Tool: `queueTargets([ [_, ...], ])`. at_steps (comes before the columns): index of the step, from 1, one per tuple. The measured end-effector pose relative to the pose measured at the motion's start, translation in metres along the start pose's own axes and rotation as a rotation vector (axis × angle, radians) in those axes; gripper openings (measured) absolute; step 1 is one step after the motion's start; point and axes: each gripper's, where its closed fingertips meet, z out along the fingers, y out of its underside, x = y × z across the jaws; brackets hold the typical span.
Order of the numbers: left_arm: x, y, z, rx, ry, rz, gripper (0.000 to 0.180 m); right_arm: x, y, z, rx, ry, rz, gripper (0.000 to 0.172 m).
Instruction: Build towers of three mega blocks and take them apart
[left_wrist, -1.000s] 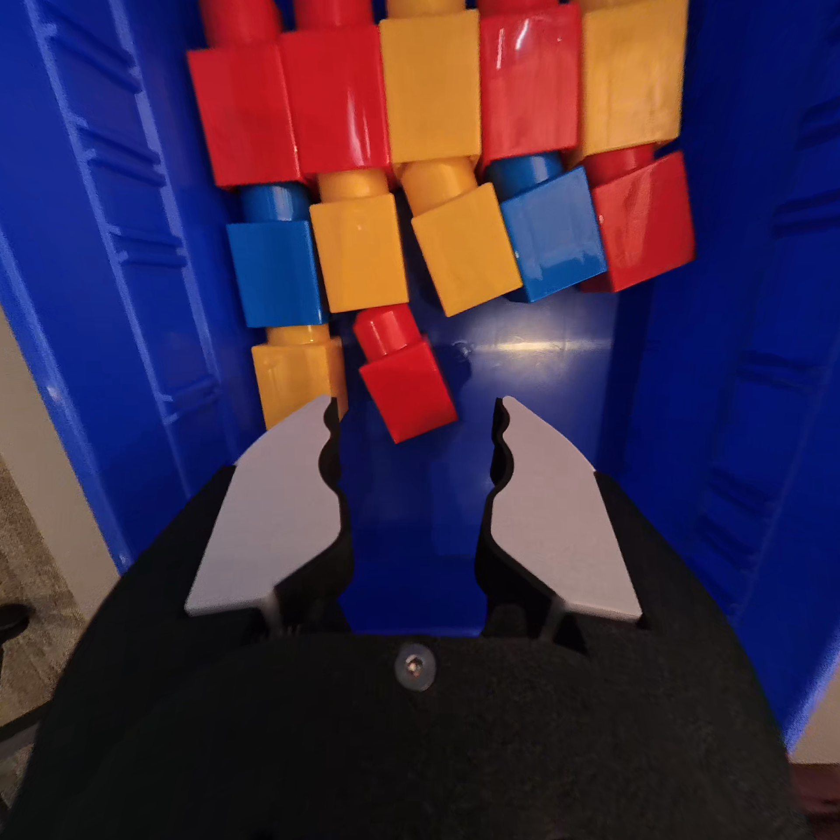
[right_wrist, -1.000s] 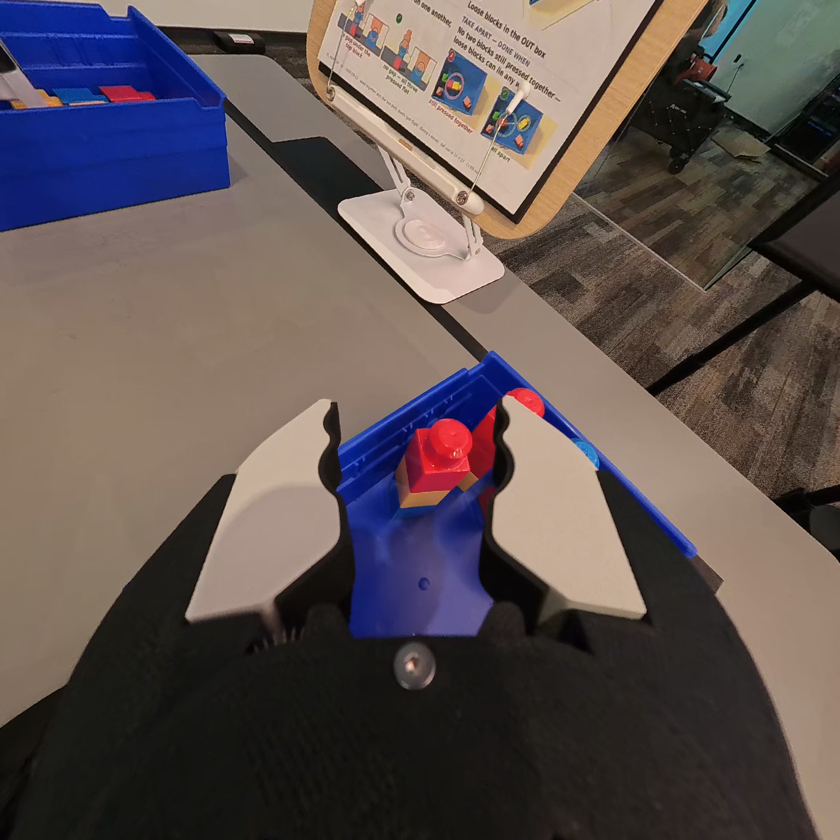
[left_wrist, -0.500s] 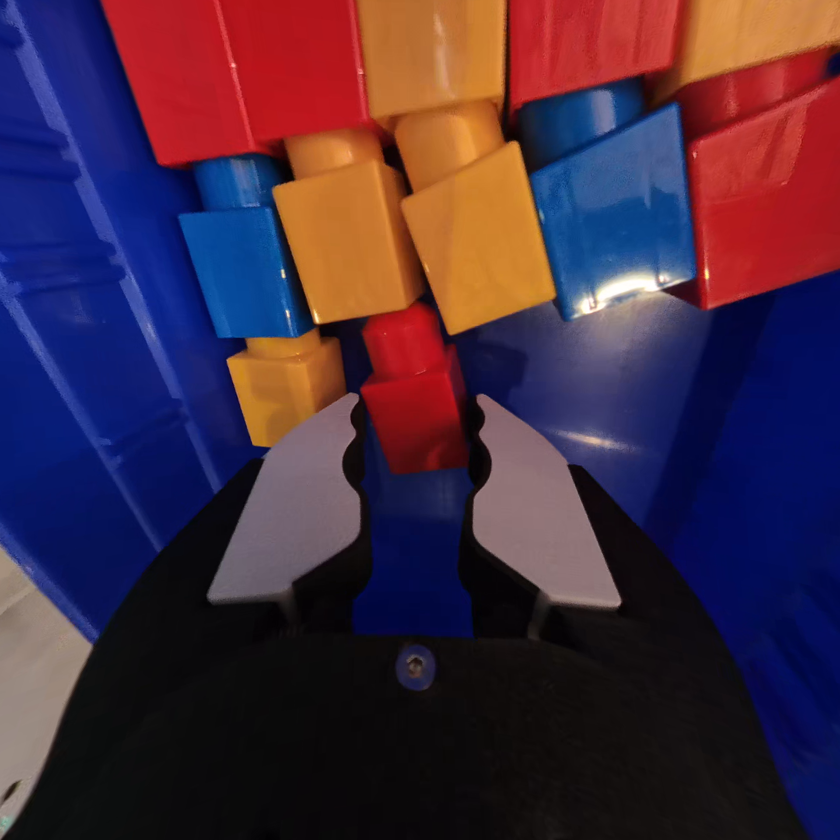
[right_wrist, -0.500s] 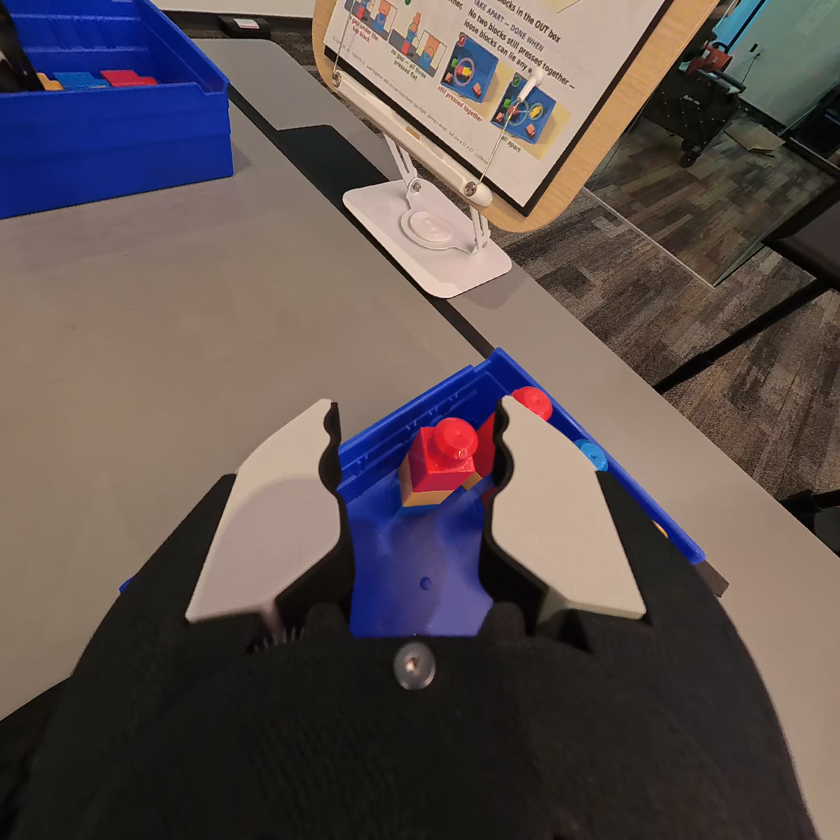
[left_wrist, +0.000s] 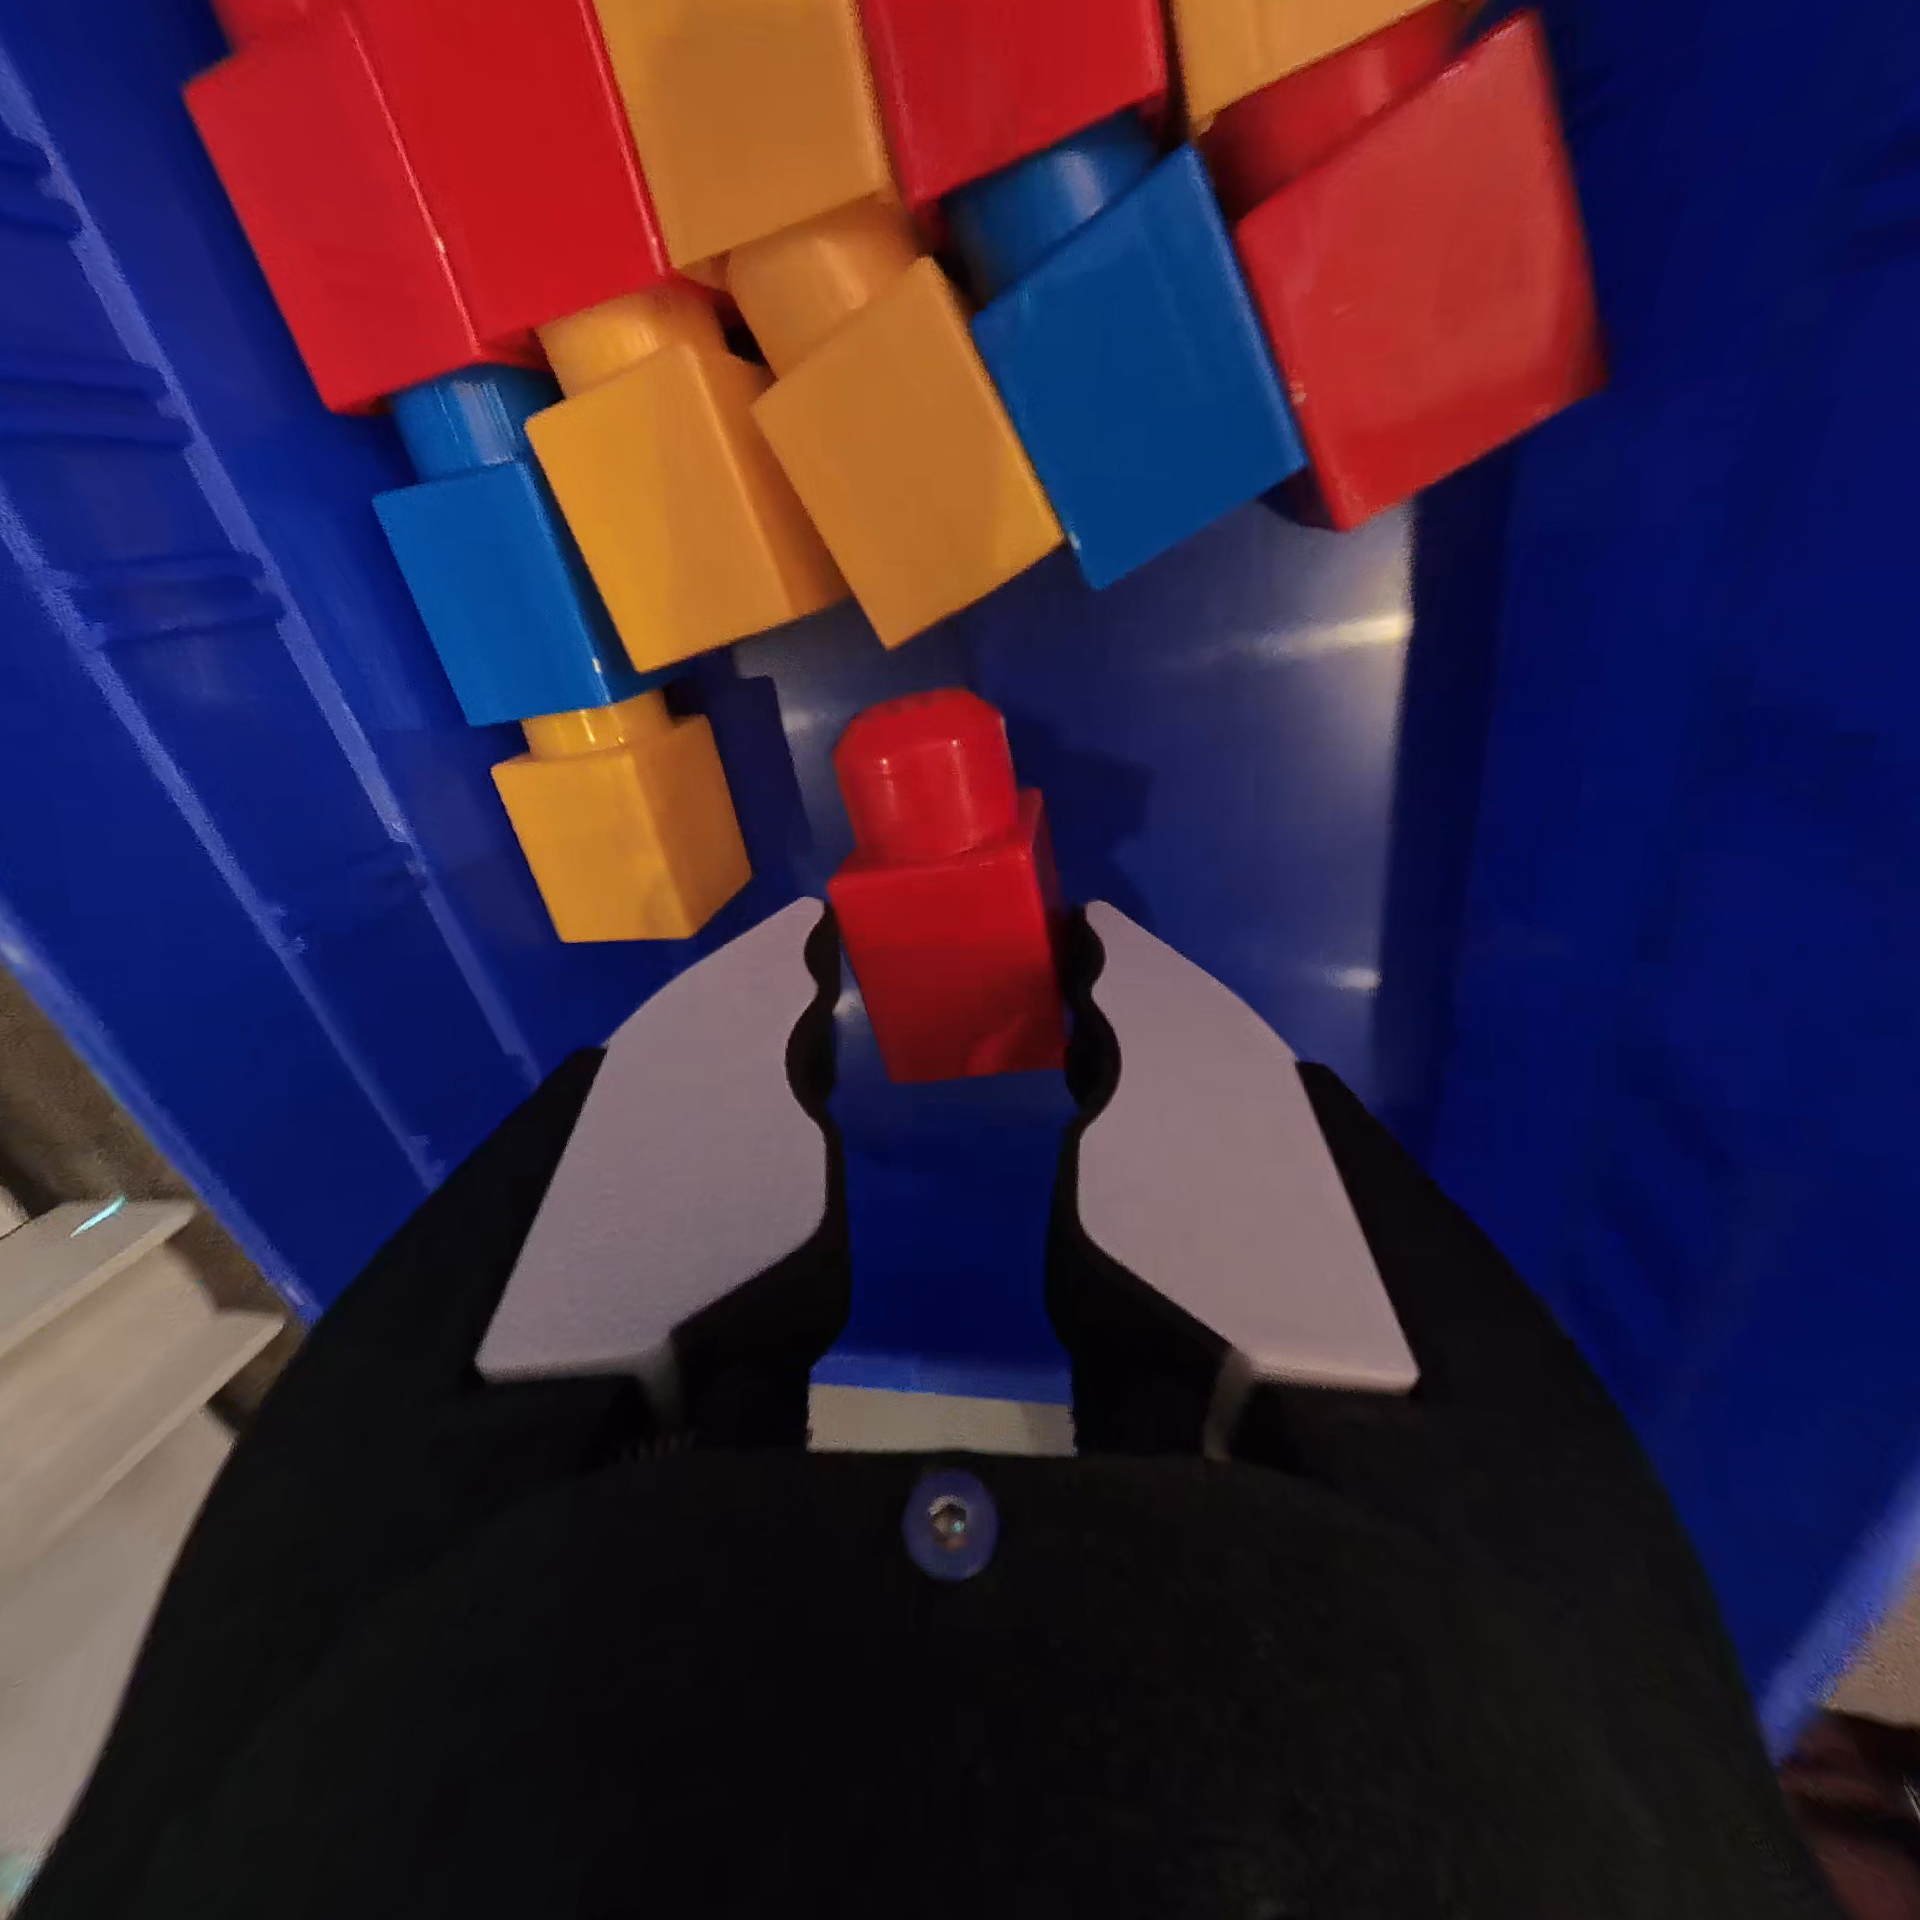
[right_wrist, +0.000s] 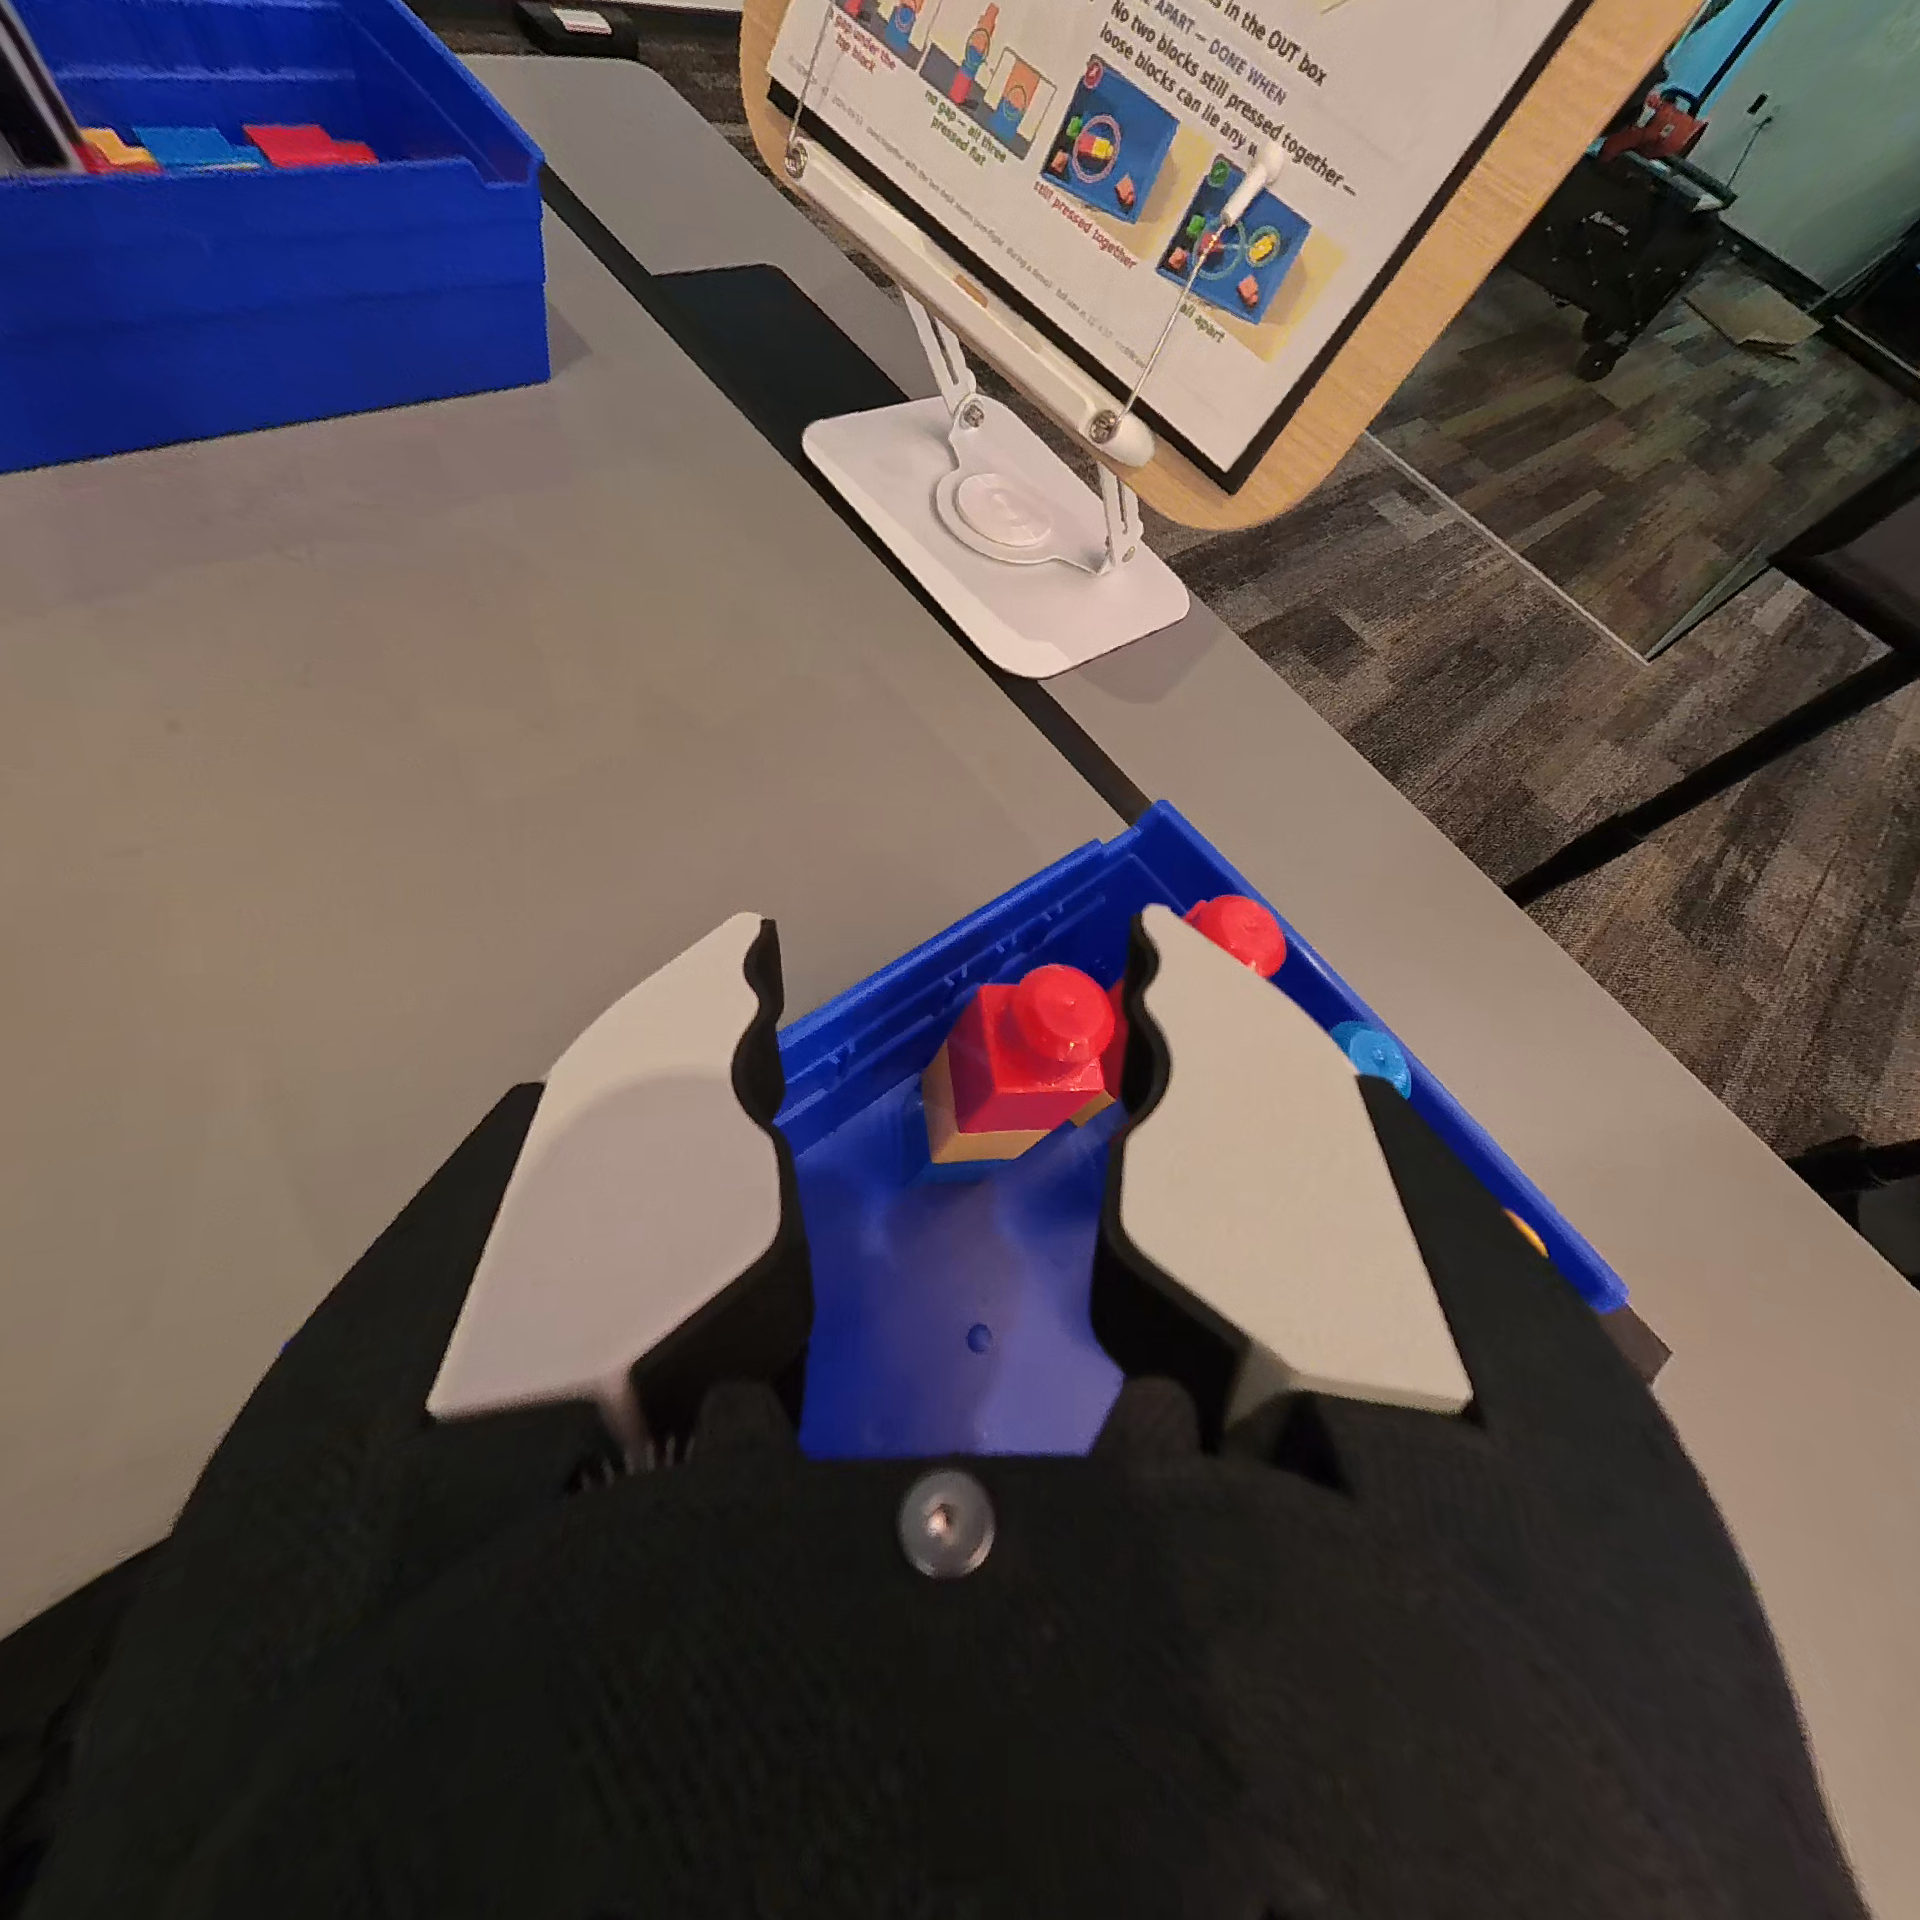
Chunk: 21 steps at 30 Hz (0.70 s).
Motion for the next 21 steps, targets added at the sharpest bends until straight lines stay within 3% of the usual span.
queueTargets([
  [4,0.014,-0.003,-0.043,0.184,0.182,0.014,0.042,-0.007,-0.009,0.001,0.018,-0.011,-0.024,0.064],
  [7,0.042,-0.012,-0.094,0.411,0.374,0.103,0.042,-0.025,-0.031,0.005,0.086,-0.076,-0.045,0.062],
  [11,0.113,-0.007,-0.172,0.678,0.684,0.375,0.041,-0.072,-0.09,0.015,0.279,-0.23,-0.039,0.059],
  [14,0.173,0.009,-0.21,0.762,0.878,0.63,0.041,-0.13,-0.136,0.022,0.44,-0.486,0.079,0.059],
  [17,0.218,0.018,-0.23,0.85,0.945,0.832,0.041,-0.174,-0.156,0.038,0.468,-0.693,0.239,0.059],
  [21,0.246,0.025,-0.232,0.864,0.954,0.931,0.041,-0.211,-0.161,0.052,0.447,-0.874,0.352,0.059],
])
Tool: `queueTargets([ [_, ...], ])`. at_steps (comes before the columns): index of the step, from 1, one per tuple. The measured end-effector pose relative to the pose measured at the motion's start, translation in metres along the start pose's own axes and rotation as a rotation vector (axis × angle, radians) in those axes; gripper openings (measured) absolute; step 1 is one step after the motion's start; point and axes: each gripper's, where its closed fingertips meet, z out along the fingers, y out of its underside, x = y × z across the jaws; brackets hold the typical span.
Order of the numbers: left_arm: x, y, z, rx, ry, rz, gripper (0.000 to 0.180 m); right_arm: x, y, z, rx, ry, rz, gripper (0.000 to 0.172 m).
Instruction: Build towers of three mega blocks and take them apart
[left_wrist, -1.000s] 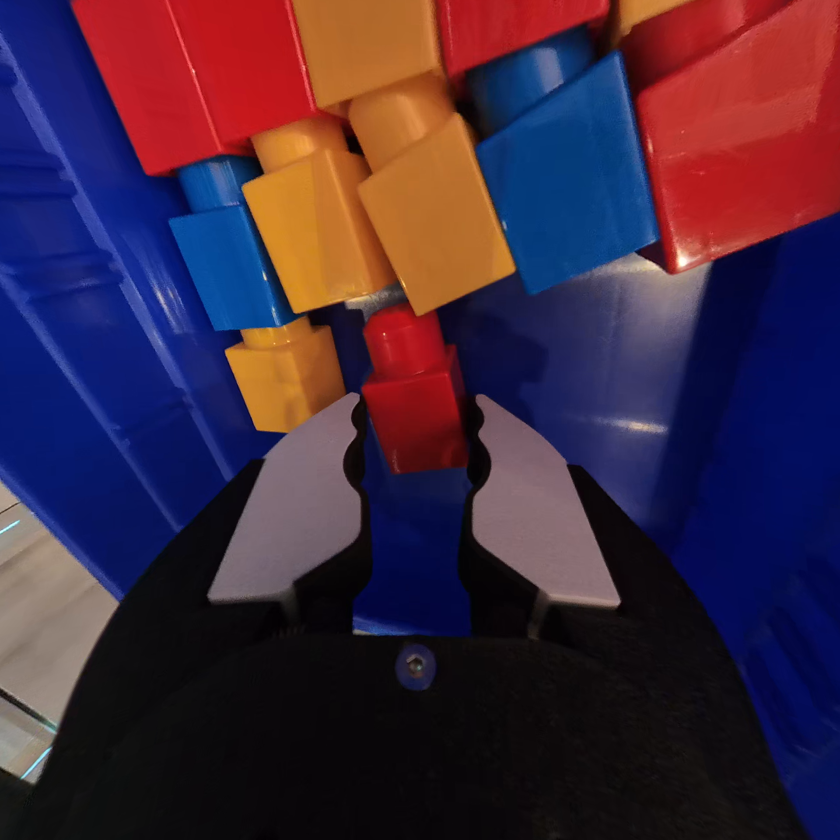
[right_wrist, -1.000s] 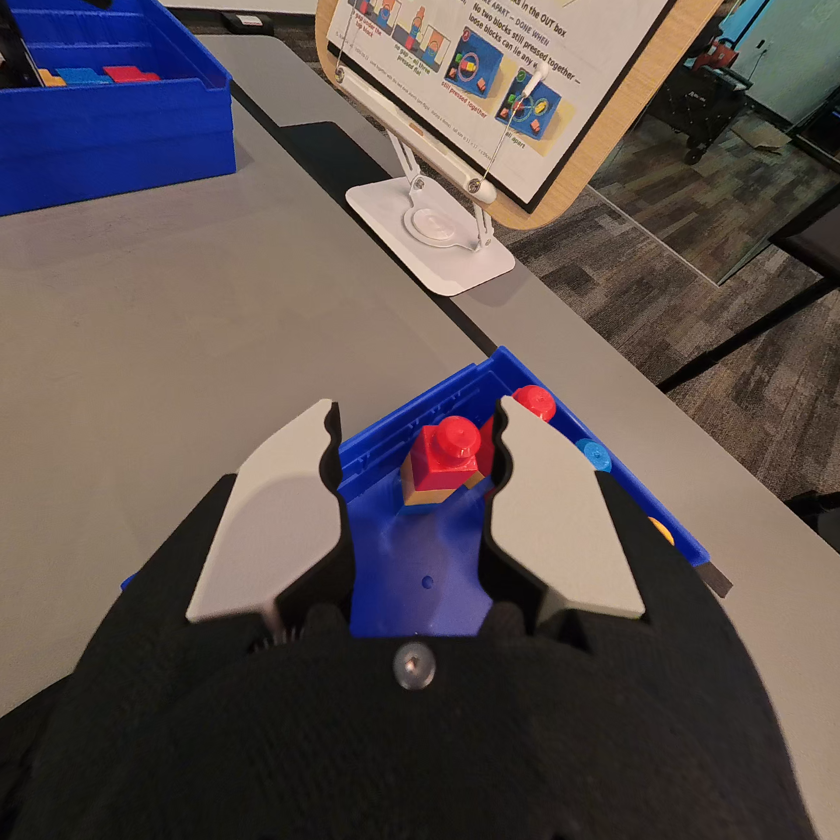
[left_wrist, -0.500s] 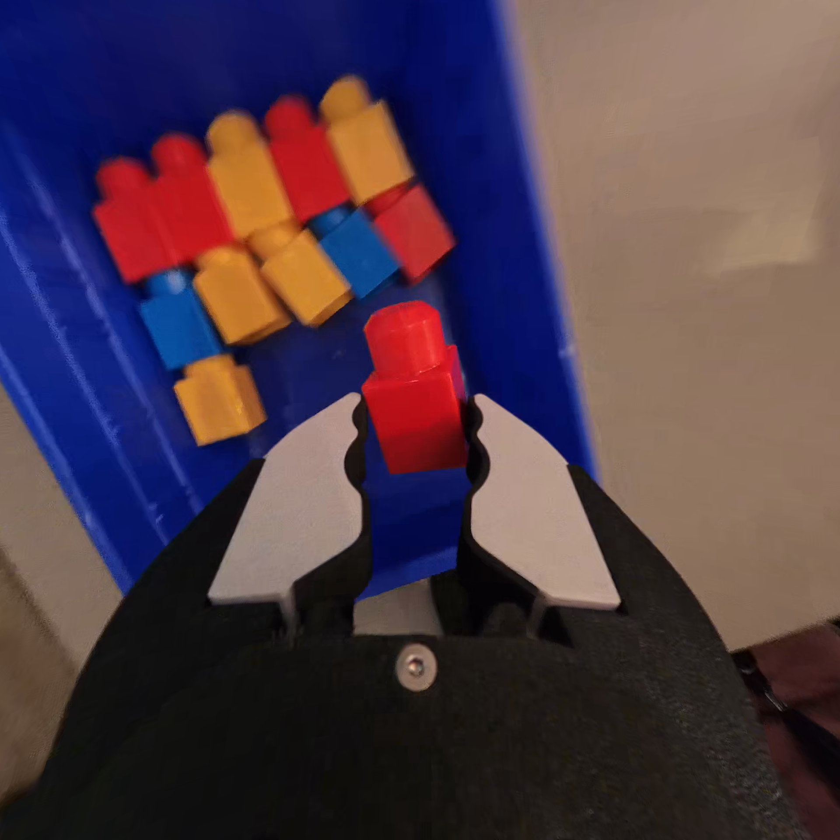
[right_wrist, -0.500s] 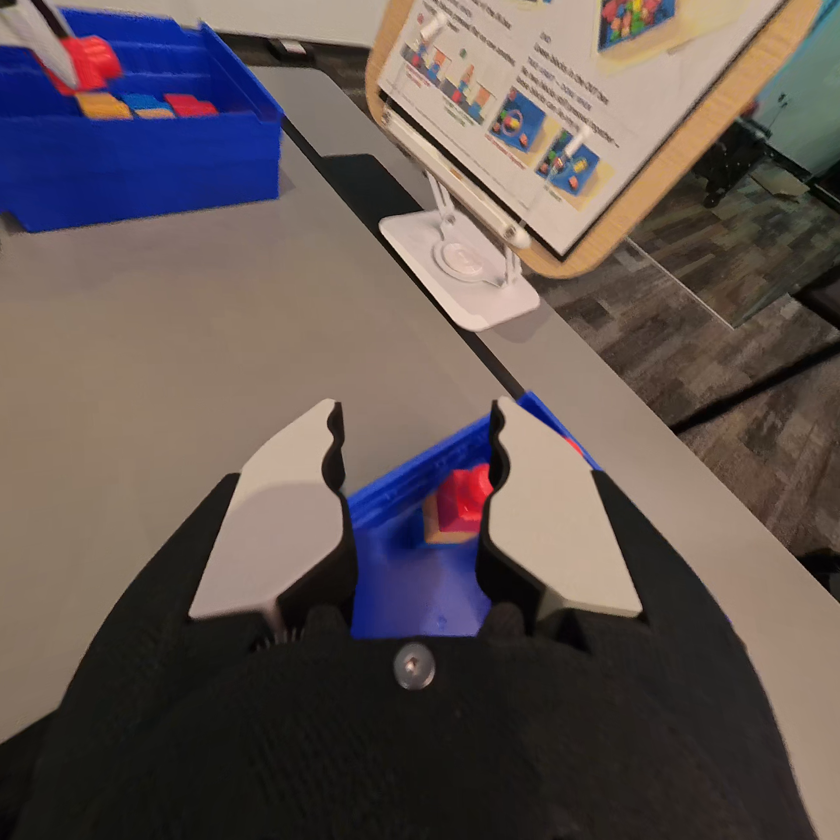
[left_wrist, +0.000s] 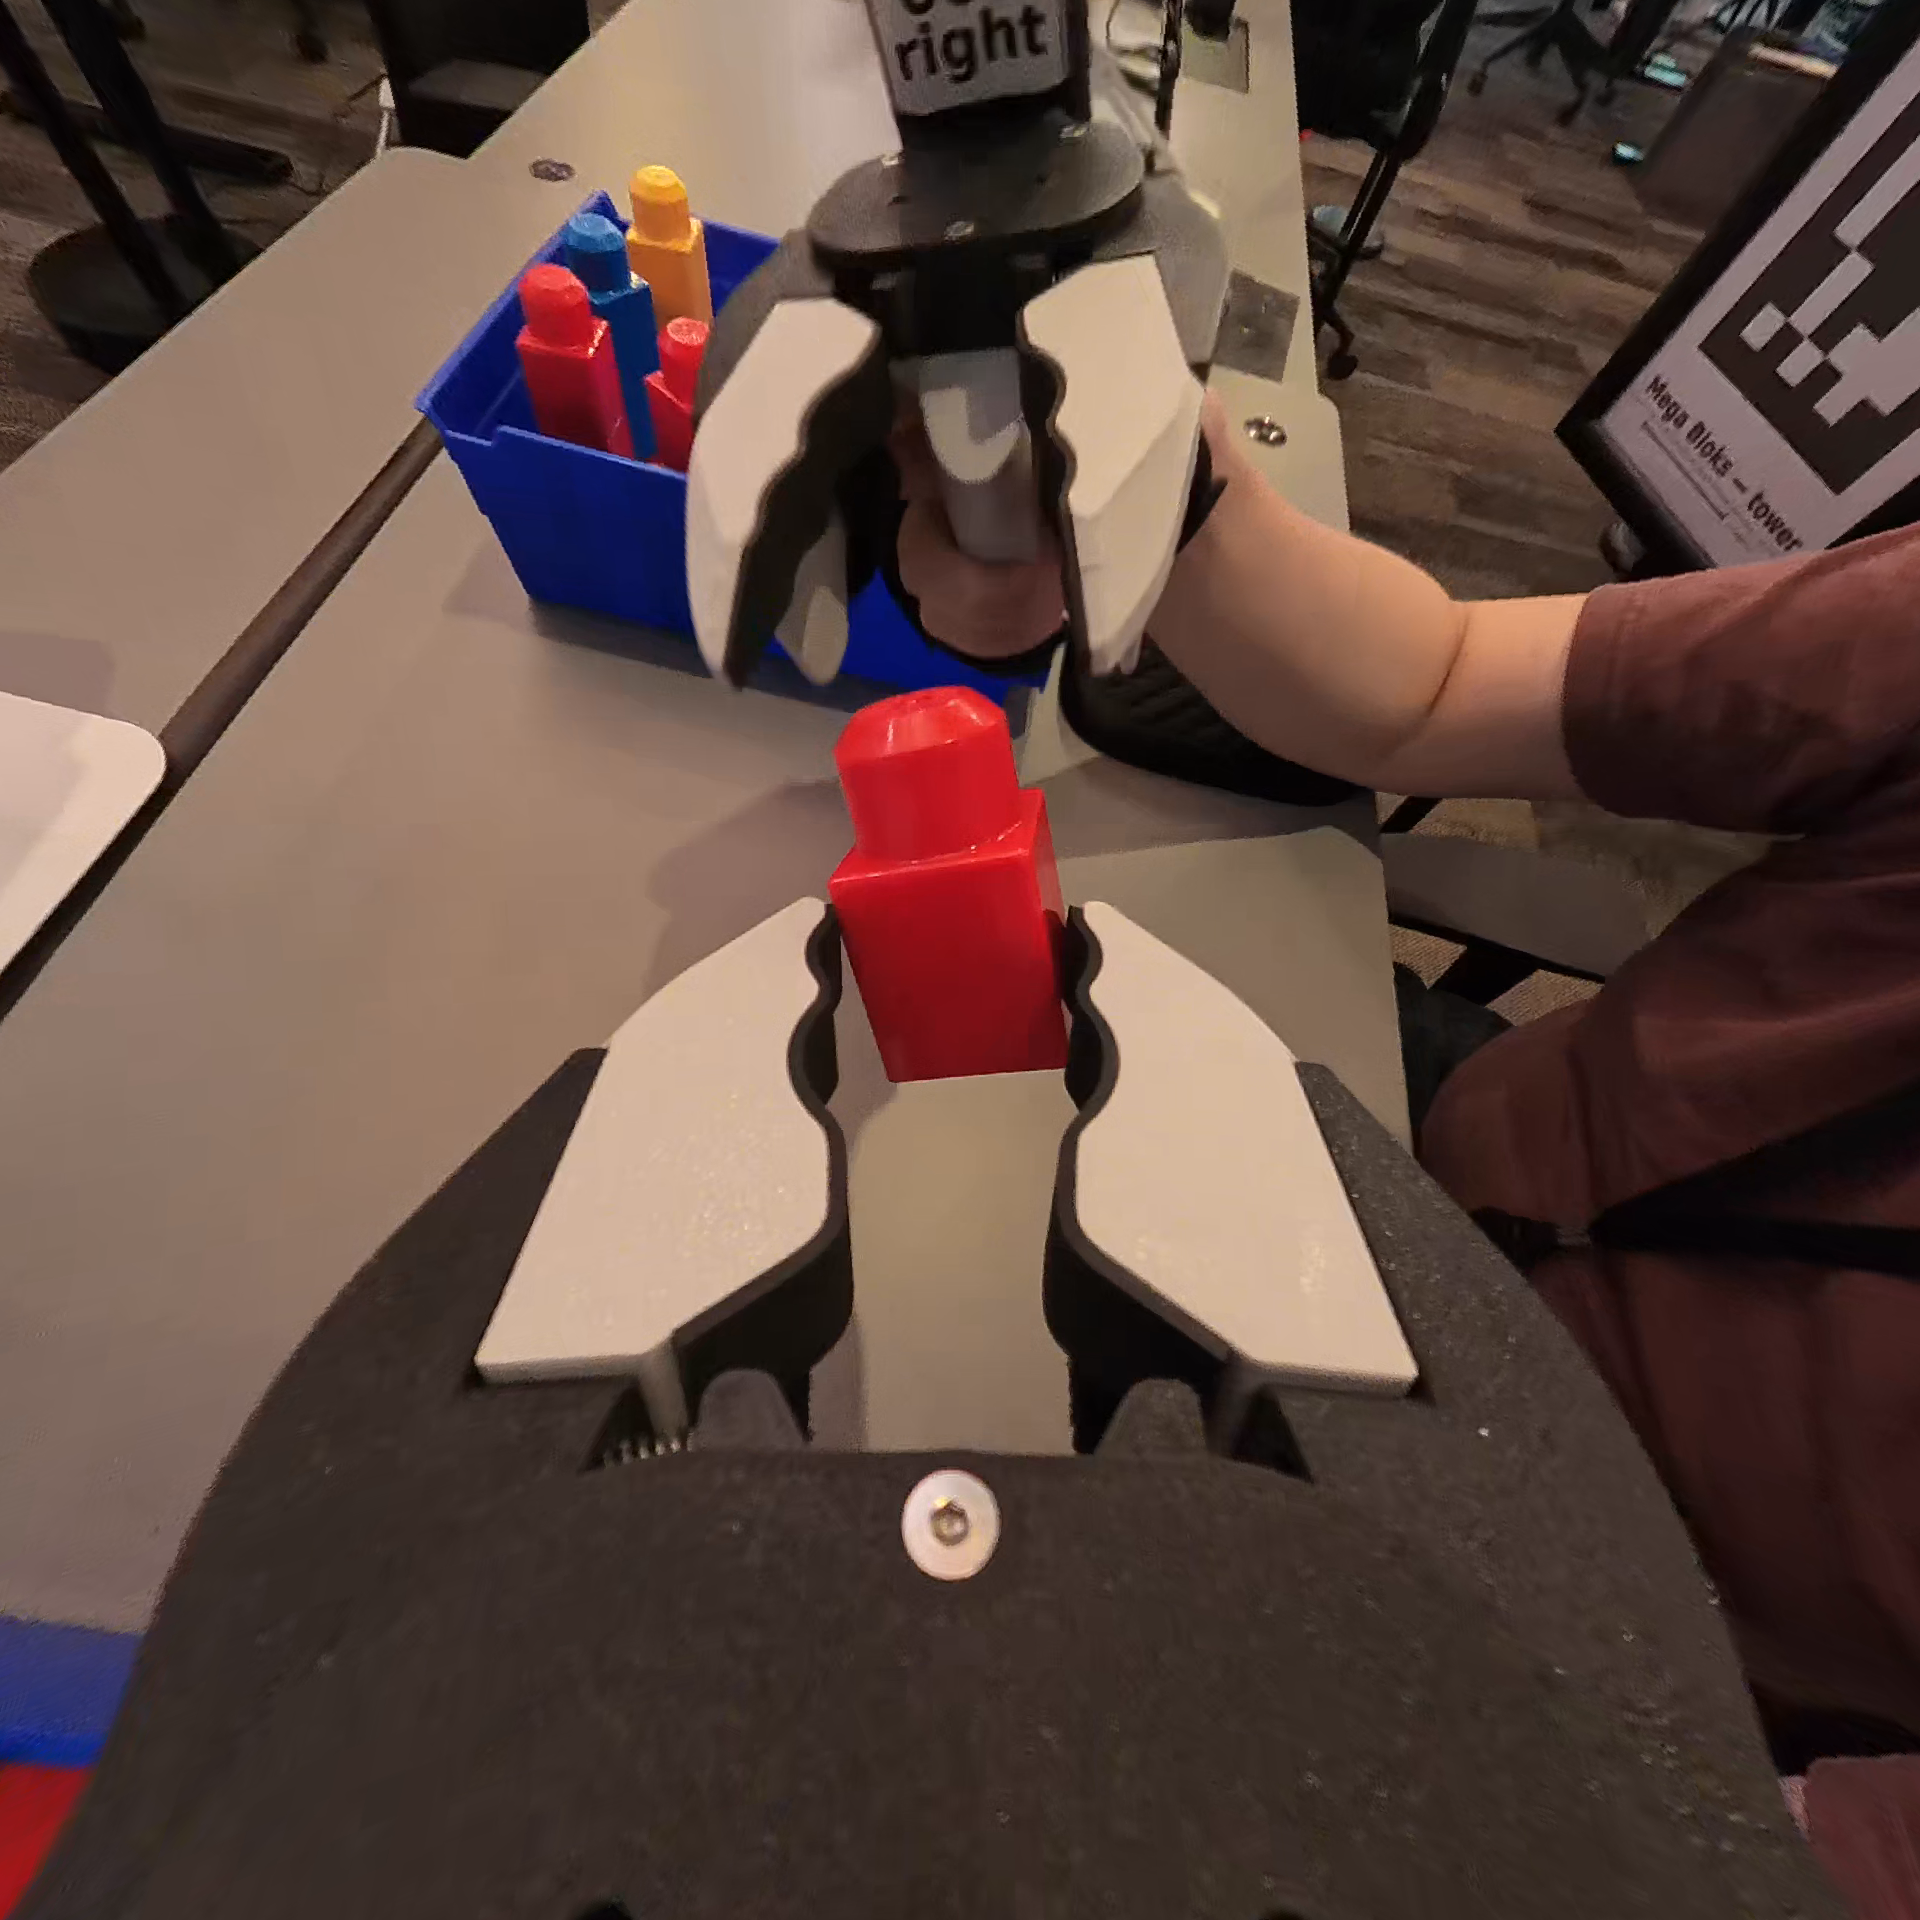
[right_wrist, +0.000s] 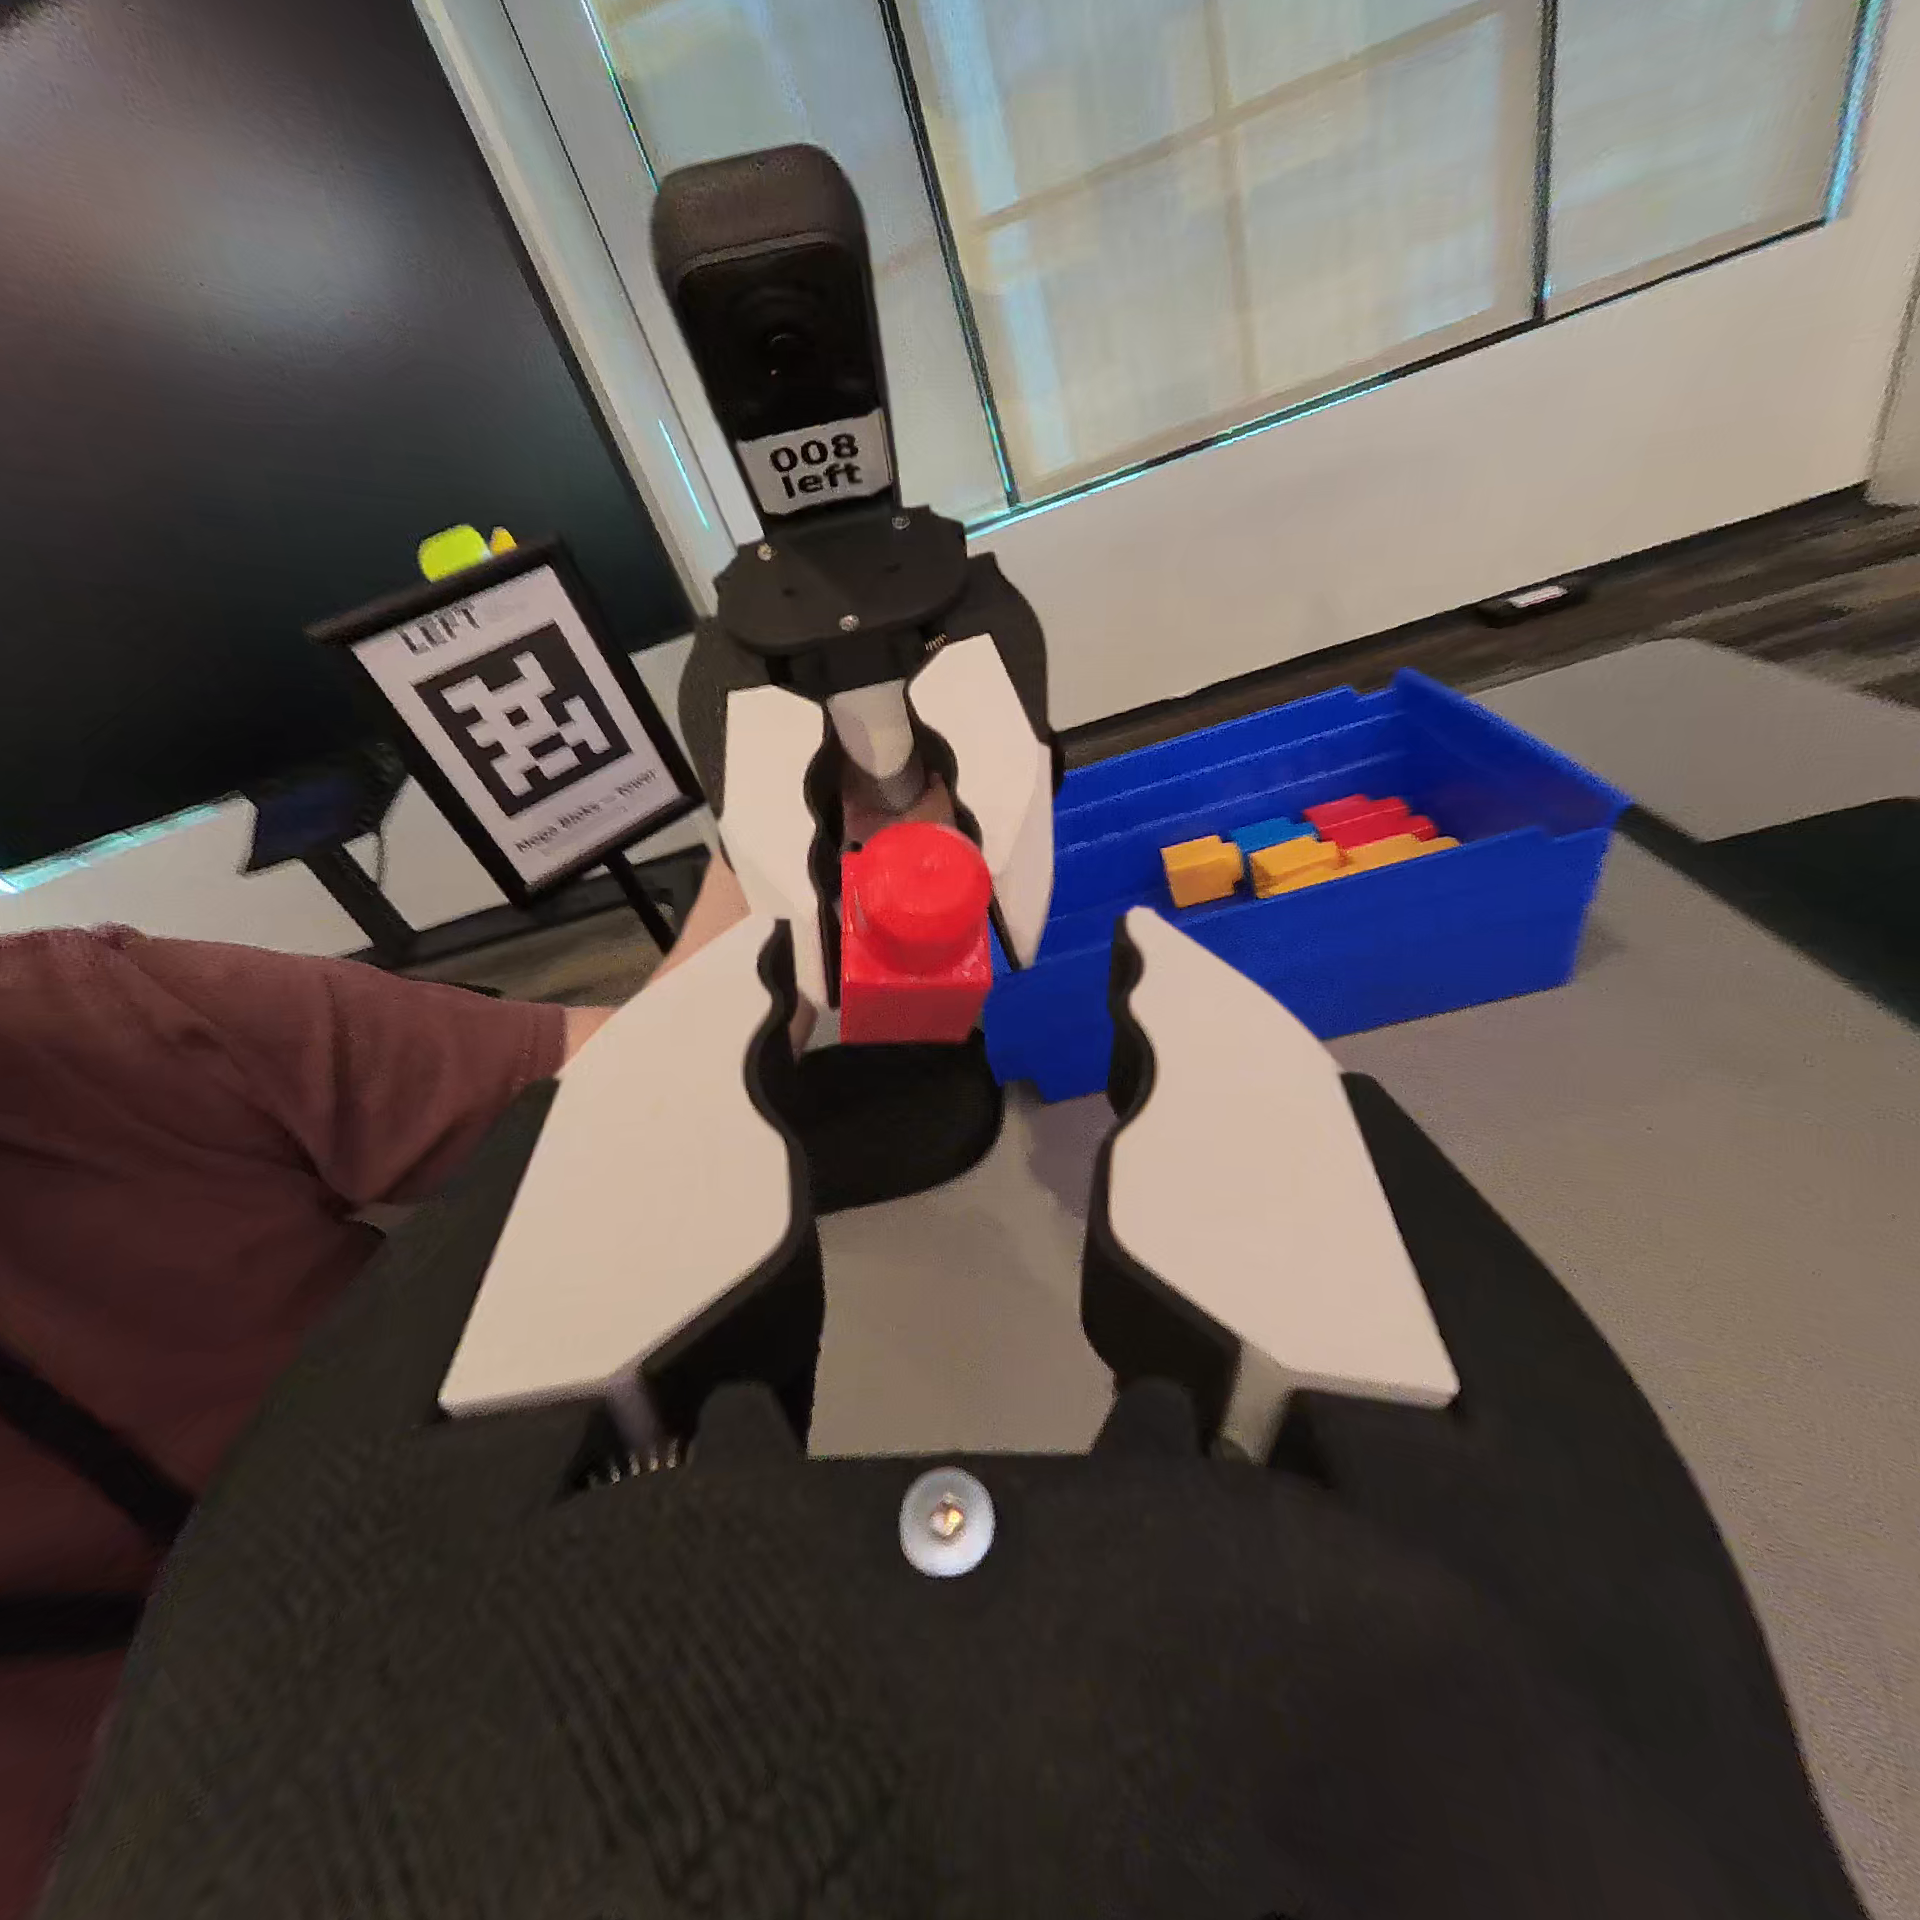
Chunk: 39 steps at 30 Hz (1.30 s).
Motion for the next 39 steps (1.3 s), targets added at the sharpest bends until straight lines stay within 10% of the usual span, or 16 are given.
queueTargets([
  [12,-0.029,0.028,-0.021,-0.1,-0.121,-0.104,0.045,0.011,0.039,0.02,-0.125,-0.042,0.054,0.033],
  [21,-0.139,0.225,-0.195,-0.601,-0.99,-0.853,0.046,0.125,0.134,-0.031,-0.73,0.557,-0.169,0.033],
  [39,-0.18,0.295,-0.187,-0.782,-1.046,-0.95,0.059,0.15,0.171,-0.047,-0.856,0.62,-0.093,0.034],
])
